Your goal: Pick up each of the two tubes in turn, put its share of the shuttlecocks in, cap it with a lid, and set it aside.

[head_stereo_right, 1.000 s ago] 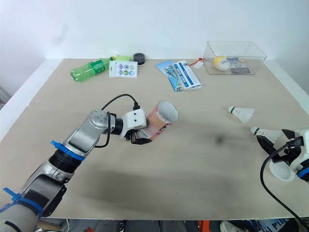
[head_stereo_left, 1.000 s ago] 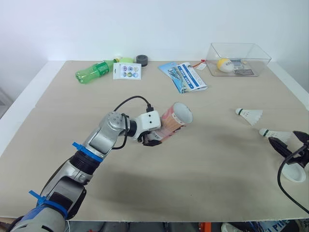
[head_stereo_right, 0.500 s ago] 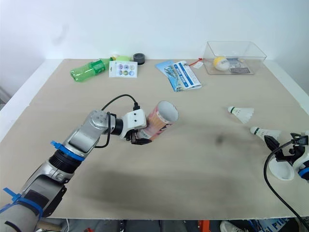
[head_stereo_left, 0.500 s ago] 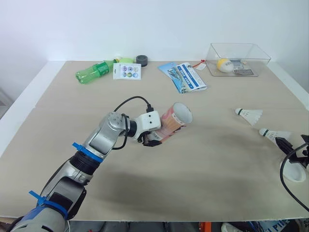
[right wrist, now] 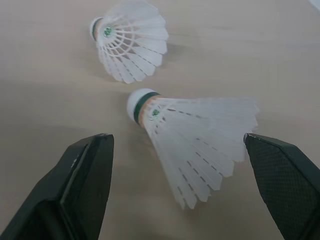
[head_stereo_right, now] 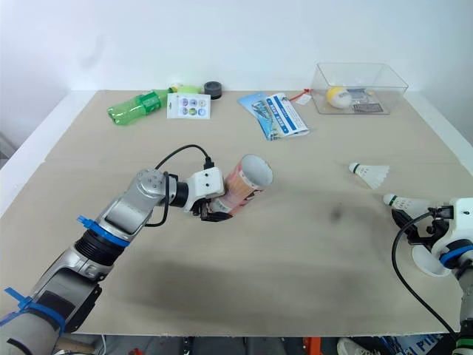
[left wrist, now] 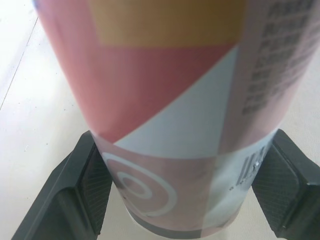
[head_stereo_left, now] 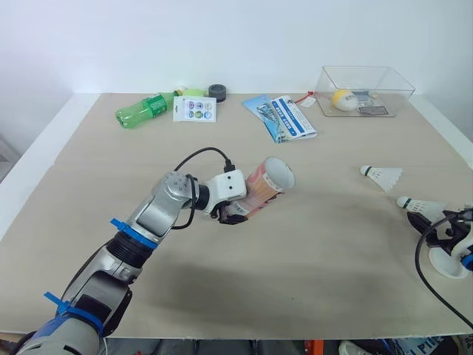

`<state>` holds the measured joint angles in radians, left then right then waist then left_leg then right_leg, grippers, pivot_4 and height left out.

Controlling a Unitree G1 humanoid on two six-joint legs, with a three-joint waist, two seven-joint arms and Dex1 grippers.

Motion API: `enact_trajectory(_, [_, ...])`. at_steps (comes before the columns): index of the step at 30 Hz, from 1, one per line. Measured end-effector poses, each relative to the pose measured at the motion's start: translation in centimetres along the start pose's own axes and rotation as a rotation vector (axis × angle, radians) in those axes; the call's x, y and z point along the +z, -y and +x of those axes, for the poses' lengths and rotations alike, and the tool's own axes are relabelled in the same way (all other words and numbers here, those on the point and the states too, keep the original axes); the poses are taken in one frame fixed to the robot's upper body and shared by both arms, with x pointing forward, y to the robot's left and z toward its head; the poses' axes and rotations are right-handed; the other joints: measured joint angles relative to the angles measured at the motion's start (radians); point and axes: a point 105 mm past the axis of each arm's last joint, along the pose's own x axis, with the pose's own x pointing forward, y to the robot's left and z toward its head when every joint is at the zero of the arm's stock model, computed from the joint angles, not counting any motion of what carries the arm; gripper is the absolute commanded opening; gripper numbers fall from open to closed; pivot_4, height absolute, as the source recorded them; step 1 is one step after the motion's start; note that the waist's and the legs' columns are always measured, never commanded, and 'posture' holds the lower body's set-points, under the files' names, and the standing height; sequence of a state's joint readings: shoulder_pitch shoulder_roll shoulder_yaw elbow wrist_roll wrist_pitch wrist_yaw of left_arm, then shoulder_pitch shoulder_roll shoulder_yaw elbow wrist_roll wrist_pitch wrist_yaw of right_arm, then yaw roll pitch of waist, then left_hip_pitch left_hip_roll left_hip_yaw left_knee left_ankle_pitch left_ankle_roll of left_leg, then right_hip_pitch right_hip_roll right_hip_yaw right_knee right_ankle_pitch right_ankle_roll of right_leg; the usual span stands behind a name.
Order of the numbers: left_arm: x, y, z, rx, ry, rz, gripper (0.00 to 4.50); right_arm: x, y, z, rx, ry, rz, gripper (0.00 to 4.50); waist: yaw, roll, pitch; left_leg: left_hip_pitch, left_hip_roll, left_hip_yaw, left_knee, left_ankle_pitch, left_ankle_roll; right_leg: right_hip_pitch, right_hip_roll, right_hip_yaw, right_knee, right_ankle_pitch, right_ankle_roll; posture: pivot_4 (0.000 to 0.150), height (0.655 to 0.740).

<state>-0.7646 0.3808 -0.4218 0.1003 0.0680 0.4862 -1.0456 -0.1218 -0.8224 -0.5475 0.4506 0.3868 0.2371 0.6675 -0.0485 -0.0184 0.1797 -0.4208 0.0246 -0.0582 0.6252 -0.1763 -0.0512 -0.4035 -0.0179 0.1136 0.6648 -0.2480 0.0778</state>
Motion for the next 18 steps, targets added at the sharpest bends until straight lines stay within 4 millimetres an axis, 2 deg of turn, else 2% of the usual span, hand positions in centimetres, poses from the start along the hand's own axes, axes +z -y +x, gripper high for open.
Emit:
enact_trajectory(8, [0.0,0.0,0.0,-0.001,0.001,0.001,3.62,-0.2,-0.5,1.4,0.034,-0.006,0.017,4.46,0.000,0.000,0.000,0.000,0.000,0.000,0.000,0.000,0.000,0.000,0.000,0.000,0.000,0.000,0.000,0.150,0.7400])
enact_trajectory(9, [0.0,0.0,0.1,-0.002,0.002,0.003,3.62,-0.3,-0.6,1.5,0.036,-0.005,0.014,3.96,0.000,0.000,0.000,0.000,0.000,0.000,0.000,0.000,0.000,0.000,0.000,0.000,0.000,0.000,0.001,0.150,0.7400])
enact_trajectory(11, [0.0,0.0,0.1,-0.002,0.003,0.004,3.62,-0.5,-0.7,1.7,0.042,-0.011,0.011,3.37,0.000,0.000,0.000,0.000,0.000,0.000,0.000,0.000,0.000,0.000,0.000,0.000,0.000,0.000,0.001,0.150,0.7400])
enact_trajectory(12, [0.0,0.0,0.1,-0.002,0.003,0.004,3.62,-0.7,-0.7,1.8,0.042,-0.016,0.006,2.82,0.000,0.000,0.000,0.000,-0.001,0.000,0.000,0.000,0.000,0.000,-0.001,0.000,0.000,0.000,0.001,0.150,0.7400])
enact_trajectory(15, [0.0,0.0,0.1,-0.002,0.003,0.003,3.62,-0.6,-0.5,1.9,0.035,-0.007,-0.002,1.59,-0.001,0.000,0.000,0.000,-0.001,0.000,0.000,0.000,0.000,0.000,-0.001,0.000,0.000,0.000,0.001,0.150,0.7400])
enact_trajectory(17, [0.0,0.0,0.1,-0.002,0.003,0.003,3.62,-0.5,-0.6,2.0,0.037,0.001,-0.020,0.43,-0.001,0.000,0.000,0.000,-0.001,0.000,0.000,0.000,0.000,0.001,-0.001,0.000,0.000,0.000,0.001,0.150,0.7400])
enact_trajectory(18, [0.0,0.0,0.1,-0.002,0.003,0.003,3.62,-0.5,-0.6,2.1,0.038,0.002,-0.025,0.02,0.000,0.000,0.000,0.000,-0.001,0.000,0.000,0.000,0.000,0.001,-0.001,0.000,0.000,0.000,0.001,0.150,0.7400])
